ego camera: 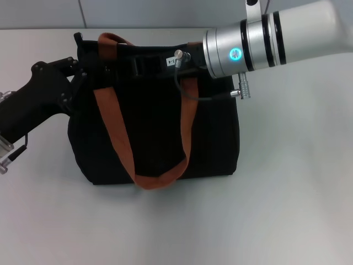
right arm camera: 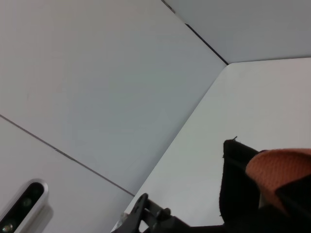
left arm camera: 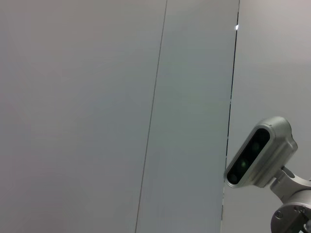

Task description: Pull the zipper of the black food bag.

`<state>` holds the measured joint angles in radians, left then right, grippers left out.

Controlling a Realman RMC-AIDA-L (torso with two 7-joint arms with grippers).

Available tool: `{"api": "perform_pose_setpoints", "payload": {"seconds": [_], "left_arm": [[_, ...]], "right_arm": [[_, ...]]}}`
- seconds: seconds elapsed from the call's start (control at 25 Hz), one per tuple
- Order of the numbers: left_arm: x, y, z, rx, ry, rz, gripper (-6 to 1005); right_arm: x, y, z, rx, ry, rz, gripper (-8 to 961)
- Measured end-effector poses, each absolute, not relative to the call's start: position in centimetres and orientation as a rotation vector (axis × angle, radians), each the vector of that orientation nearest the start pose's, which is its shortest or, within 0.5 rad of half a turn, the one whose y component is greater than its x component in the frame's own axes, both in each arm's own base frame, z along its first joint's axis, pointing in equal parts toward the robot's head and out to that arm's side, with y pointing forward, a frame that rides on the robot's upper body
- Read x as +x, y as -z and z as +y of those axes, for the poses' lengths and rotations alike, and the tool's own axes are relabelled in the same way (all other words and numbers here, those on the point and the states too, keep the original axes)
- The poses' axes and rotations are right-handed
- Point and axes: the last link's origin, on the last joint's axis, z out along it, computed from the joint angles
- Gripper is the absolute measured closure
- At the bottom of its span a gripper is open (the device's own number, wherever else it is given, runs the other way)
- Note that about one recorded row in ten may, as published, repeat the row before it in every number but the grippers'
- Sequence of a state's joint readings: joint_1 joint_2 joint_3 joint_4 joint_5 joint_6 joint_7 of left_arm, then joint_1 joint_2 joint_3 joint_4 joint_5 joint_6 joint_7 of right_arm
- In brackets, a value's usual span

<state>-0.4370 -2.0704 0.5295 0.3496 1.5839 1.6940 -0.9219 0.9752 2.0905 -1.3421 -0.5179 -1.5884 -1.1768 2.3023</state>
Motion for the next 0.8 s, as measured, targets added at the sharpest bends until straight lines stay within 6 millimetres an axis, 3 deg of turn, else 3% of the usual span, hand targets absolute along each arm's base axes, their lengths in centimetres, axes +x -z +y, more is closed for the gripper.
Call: {"api": "perform_pose_setpoints", "payload": {"seconds": [0.08, 0.32, 0.8], "left_arm": [[-27.5, -1.7, 30.0, -2.230, 1.223, -0.395, 944], [-27.7, -1.7, 29.9, -2.227, 1.222, -0.397, 943], [-27.8, -2.1, 29.9, -2.207, 1.226, -0.398, 941]], "right_arm": [[8.2, 8.8, 39.8, -2.800, -0.642, 1.451, 955], [9.6, 7.8, 40.3, -2.712, -0.534, 1.457, 954], [13.9, 2.3, 39.4, -2.487, -0.464, 1.480, 948]]}}
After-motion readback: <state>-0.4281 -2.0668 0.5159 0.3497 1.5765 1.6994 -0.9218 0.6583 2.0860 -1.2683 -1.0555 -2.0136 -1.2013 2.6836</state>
